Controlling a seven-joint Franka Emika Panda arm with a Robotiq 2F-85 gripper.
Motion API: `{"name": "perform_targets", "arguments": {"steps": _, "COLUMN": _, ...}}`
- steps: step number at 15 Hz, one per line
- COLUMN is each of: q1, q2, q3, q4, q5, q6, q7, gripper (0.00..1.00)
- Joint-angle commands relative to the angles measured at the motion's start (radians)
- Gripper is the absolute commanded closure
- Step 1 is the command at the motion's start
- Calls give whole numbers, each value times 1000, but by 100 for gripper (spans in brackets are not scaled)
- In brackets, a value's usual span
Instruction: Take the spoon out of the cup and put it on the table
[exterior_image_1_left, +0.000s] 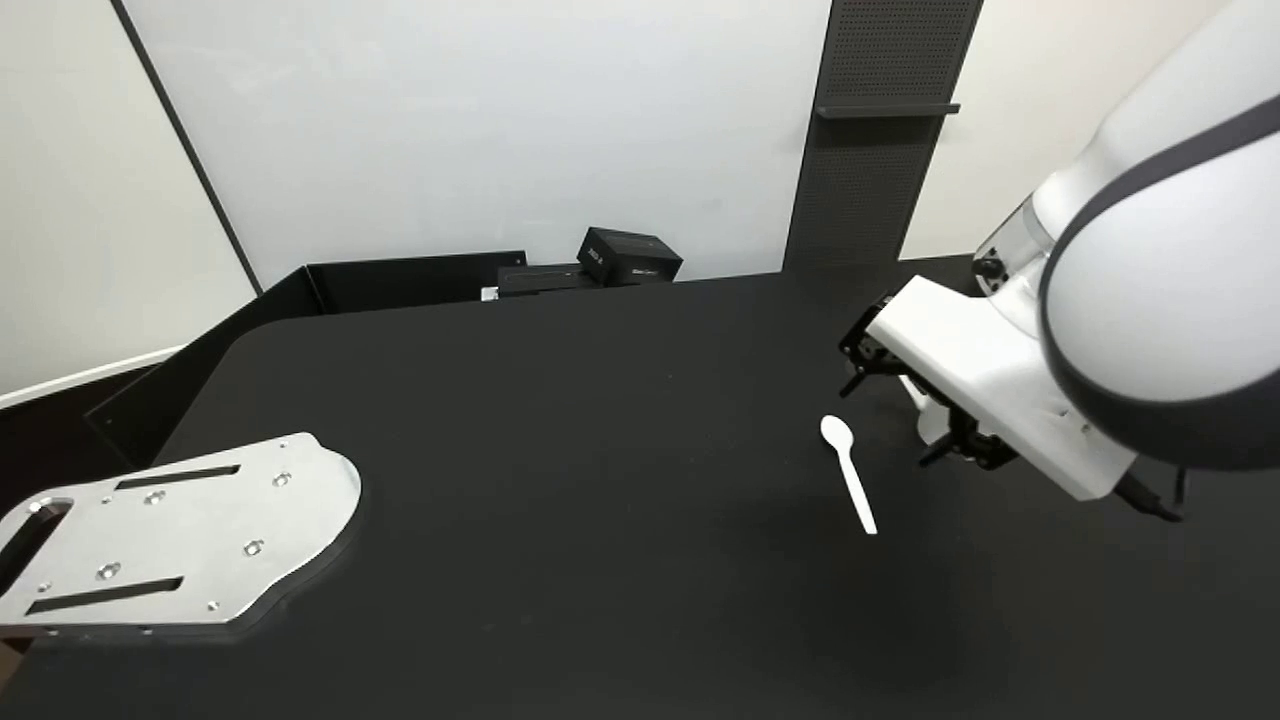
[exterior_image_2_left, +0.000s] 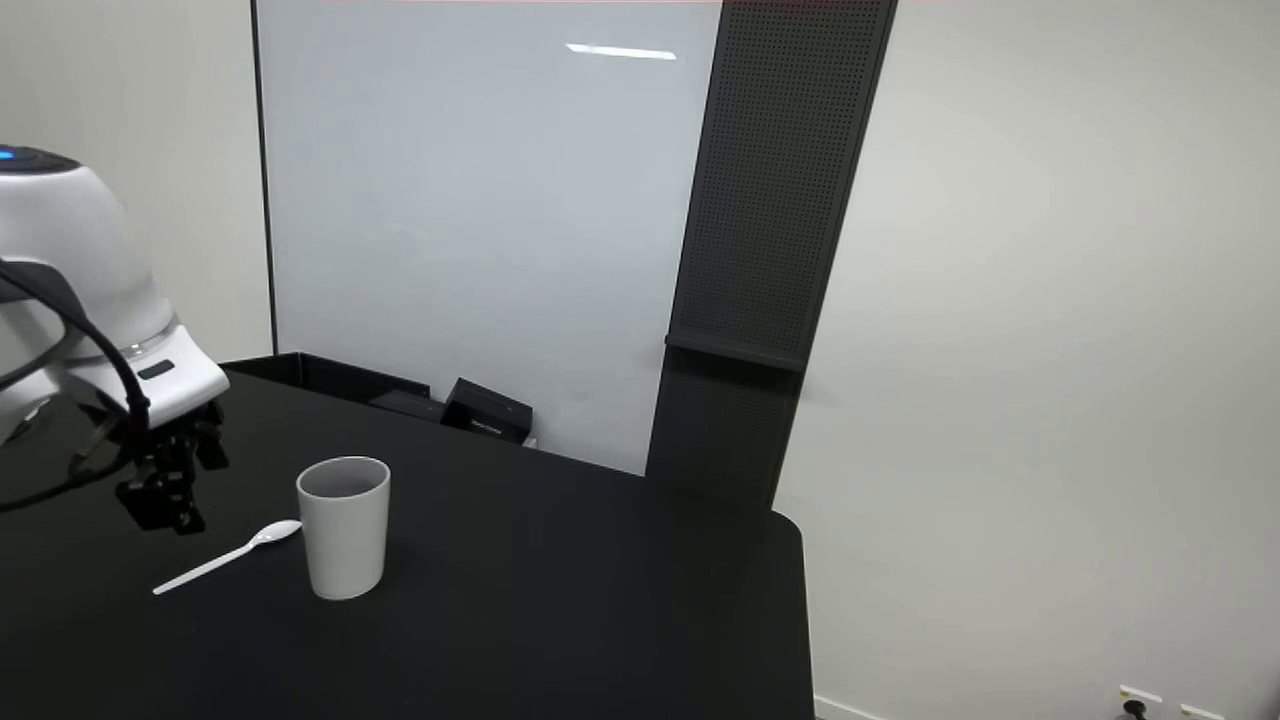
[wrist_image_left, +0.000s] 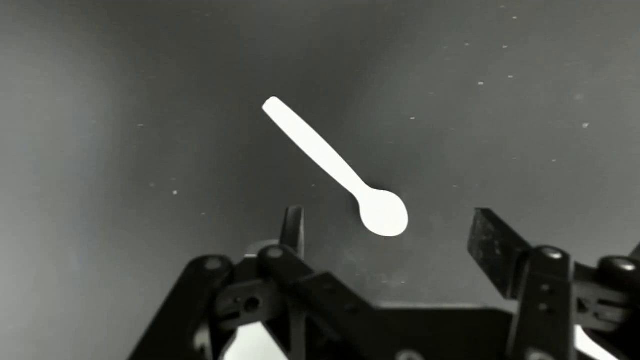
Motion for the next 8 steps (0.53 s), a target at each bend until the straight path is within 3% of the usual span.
{"name": "perform_targets", "arguments": {"steps": 1, "q1": 66, "q2": -122, "q3": -149, "q4": -37, "q5": -95, "q6": -238, "q7": 32, "gripper": 0}}
{"name": "perform_targets", "arguments": {"steps": 5, "q1": 109, "q2": -191, "q3": -271, "q4": -15, "q5": -305, "q6": -430, "q7": 117, "gripper": 0}}
{"name": "perform_targets", "arguments": {"steps": 6, "q1": -30, "q2": -219, "q3": -149, "q4": -11, "q5": -412, "q6": -461, "q7": 177, "gripper": 0}}
{"name": "perform_targets", "arguments": {"steps": 7, "q1": -58, "q2": -237, "q3": -125, "q4": -5, "q5": -459, "q6": -498, "q7": 200, "gripper": 1}}
{"name": "perform_targets", "arguments": {"steps": 8, "q1": -129, "q2": -188, "q3": -51, "q4": -4, "q5": -415, "q6": -430, "q7": 154, "gripper": 1}}
